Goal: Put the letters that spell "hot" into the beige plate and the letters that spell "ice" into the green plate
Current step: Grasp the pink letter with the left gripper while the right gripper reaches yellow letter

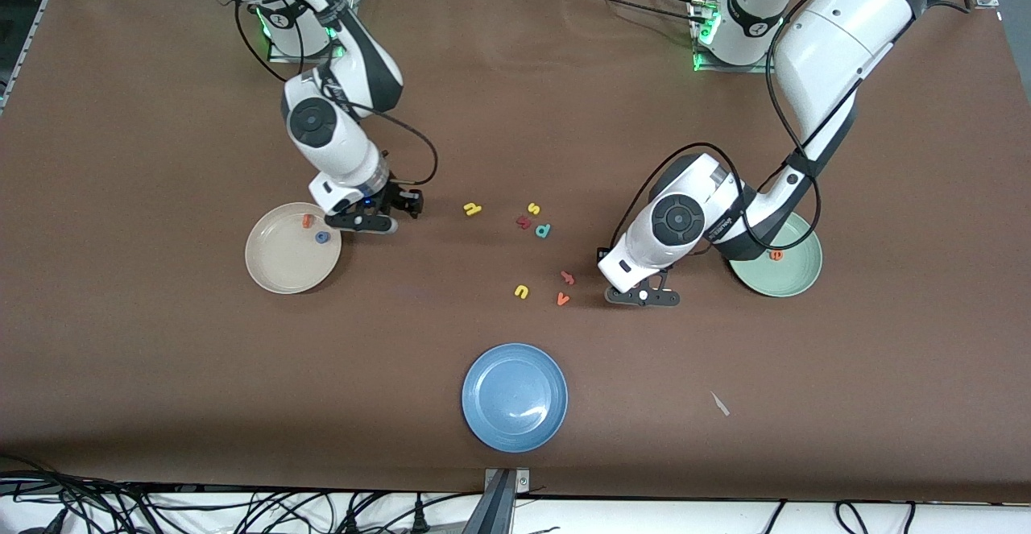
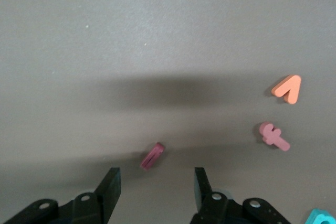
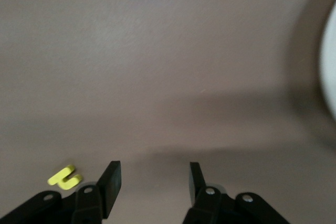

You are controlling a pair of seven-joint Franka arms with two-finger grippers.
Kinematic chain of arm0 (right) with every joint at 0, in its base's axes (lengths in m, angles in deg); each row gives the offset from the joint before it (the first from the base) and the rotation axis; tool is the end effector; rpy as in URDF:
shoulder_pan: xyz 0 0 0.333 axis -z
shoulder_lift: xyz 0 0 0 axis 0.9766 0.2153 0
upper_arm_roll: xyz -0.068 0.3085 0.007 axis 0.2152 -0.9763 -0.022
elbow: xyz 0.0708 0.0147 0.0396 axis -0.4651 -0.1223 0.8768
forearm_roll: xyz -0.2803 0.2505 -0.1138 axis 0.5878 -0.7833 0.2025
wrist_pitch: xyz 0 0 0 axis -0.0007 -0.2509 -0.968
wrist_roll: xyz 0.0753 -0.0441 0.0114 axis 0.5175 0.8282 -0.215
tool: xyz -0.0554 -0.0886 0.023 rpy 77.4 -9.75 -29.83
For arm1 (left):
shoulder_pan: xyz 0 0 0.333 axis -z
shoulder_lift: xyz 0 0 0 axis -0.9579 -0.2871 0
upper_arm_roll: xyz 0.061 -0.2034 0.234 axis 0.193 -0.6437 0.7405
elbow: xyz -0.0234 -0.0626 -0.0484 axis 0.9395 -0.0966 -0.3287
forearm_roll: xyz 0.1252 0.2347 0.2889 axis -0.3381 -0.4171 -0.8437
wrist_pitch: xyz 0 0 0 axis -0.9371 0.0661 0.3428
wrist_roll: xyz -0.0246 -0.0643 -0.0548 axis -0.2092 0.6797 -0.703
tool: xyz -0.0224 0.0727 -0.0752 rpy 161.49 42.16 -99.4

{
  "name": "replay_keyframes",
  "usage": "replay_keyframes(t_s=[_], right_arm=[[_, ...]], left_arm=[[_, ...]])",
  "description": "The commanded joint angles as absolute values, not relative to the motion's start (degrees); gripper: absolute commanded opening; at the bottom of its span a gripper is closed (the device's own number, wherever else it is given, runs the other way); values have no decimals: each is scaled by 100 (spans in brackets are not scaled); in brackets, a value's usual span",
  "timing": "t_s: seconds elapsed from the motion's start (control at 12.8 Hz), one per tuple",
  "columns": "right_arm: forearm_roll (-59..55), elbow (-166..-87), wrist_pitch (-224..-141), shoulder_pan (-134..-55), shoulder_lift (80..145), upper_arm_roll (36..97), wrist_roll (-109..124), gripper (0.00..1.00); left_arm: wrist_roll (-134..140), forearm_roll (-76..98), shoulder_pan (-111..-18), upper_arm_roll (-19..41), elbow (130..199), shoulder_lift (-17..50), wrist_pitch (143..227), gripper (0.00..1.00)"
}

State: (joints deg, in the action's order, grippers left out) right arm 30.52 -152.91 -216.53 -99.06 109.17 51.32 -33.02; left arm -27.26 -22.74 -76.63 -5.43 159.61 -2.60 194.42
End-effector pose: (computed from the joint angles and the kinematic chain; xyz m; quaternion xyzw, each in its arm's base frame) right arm 0.4841 0.2943 0.2305 -0.9953 0.0746 0.0012 0.0612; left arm 0.6063 -0.2978 0.2099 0.9984 -0.0268 -0.0463 0.0201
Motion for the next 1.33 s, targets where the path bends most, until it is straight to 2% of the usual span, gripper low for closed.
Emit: replay_keyframes(t_s=[0.0,0.24,0.78,1.1,1.25], right_arm=[[3040,-15226,-21956,-10330,11079,5170,-4030,61],[3188,-14918,-21965,-10700,11351,5170,-4751,61],[4594,-14373,-21956,-11097,12002,5170,-6351,61],[4719,-14171,-21948,-11176,12205,5170,-6573,61],[4719,-14144,-21948,-11176,12222,5170,-6564,61]], left_arm=[[-2672,-2470,-7665,-482,15999,-339,19693,63],[-2698,-2470,-7674,-438,16156,-348,20026,64],[-2724,-2602,-7718,-350,16570,-339,20607,62],[-2698,-2611,-7718,-350,16570,-339,20608,25],[-2698,-2611,-7718,-350,16570,-339,20608,19]])
